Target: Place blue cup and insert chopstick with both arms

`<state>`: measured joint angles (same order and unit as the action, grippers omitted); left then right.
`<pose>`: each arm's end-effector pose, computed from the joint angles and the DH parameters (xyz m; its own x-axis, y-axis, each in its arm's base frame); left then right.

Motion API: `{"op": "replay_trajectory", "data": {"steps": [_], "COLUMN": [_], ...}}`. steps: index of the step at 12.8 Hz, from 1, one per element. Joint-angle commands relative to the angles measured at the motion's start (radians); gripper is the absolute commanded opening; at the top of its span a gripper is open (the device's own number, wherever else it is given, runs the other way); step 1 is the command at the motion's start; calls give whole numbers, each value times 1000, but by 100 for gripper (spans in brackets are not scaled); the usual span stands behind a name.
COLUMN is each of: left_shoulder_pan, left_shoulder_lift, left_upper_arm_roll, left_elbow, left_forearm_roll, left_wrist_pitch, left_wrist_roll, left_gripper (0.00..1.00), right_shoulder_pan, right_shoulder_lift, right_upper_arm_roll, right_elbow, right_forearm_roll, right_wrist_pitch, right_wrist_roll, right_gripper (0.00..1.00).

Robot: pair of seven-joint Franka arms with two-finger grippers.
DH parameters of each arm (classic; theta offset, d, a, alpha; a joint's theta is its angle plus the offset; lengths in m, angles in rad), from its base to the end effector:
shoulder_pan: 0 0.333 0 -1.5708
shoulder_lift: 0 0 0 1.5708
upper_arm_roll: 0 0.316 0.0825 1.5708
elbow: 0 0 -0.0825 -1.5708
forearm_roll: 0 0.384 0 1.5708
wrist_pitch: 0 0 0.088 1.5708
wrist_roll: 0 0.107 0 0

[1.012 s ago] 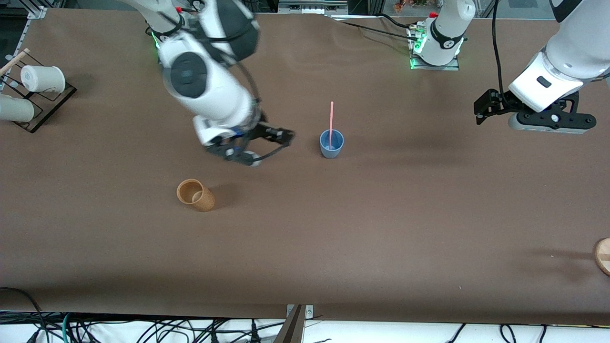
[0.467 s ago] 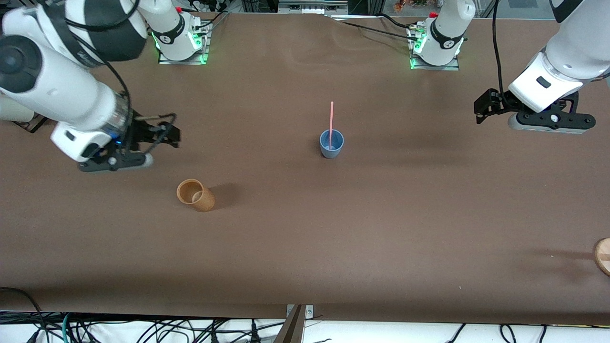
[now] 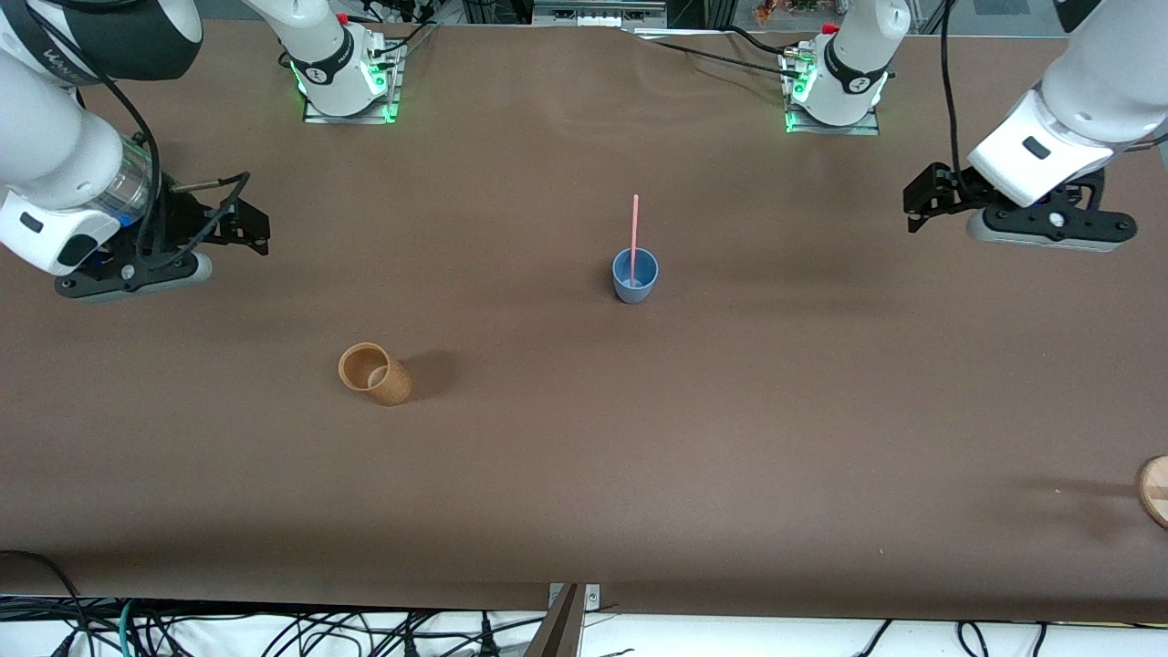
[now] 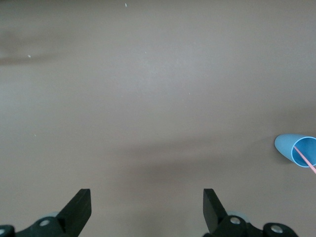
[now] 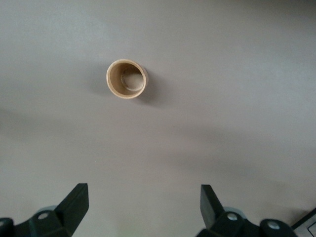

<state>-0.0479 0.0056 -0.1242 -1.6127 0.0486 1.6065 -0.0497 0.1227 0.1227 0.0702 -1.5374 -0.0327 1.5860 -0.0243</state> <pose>0.5511 -0.0905 0.6048 0.9923 -0.1239 -0.0094 -0.1242 -0.9911 -0.0484 0.5803 0.1074 0.5714 0.9737 0.2155 -0.0743 0.2177 -0.9758 0.0222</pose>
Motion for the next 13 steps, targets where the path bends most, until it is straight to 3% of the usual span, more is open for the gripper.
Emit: {"op": "replay_trajectory", "data": {"steps": [1,13], "left_shoulder_pan": [11,34], "left_shoulder_lift": [43,39], "left_upper_arm_roll": [-2,-18], "left_elbow": [70,70], "left_forearm_roll": [-24,-27], "left_wrist_pitch": [-28,-102], "left_wrist_roll": [40,51], "left_gripper": [100,100], "right_shoulder_pan": [0,2], "right_shoulder_lift": [-203,-209], "right_upper_arm_roll": [0,22], "right_elbow": [-244,-245], "right_forearm_roll": [0,27], "right_wrist_pitch": [113,129], "right_wrist_roll": [-2,-14], "right_gripper": [100,100]}}
